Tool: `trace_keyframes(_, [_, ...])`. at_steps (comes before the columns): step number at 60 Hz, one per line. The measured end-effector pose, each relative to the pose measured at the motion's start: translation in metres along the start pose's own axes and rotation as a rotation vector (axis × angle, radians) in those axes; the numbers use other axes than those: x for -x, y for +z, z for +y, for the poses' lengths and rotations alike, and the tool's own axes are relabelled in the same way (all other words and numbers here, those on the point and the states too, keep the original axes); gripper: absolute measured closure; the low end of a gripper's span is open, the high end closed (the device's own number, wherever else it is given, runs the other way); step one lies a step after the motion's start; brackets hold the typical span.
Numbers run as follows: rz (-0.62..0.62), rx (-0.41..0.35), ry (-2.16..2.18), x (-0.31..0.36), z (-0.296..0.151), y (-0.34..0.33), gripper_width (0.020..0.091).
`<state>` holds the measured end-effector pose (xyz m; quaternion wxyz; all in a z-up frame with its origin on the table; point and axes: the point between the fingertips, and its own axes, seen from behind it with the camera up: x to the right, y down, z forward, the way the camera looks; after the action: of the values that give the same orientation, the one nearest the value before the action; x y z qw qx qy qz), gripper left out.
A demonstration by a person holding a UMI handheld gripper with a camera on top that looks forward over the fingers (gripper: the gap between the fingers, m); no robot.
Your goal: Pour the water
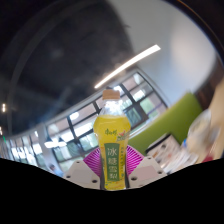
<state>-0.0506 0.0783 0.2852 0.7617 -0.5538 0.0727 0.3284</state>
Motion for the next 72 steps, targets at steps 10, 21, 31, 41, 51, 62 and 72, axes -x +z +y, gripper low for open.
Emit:
trace_keyframes(10, [0.109, -0.008, -0.479, -0.085, -0.079, -0.014, 0.083])
trace_keyframes(21, [0.3, 0.177, -0.603, -0.253, -0.059, -0.043, 0.0831])
trace_keyframes(31, [0.331, 0.345, -0.51, -0.339, -0.001, -0.049, 0.0831])
trace_keyframes(41, [0.345, 0.413, -0.561, -0.357, 0.026, -0.046, 0.0829])
trace_keyframes(51, [0.354, 0.404, -0.547, -0.347, 0.031, -0.048, 0.0823])
trace_keyframes(62, [0.383, 0.427, -0.572, -0.353, 0.024, -0.051, 0.0421])
trace_keyframes(72, [0.415, 0.39, -0.624, -0.302, -0.01, -0.089, 0.0291])
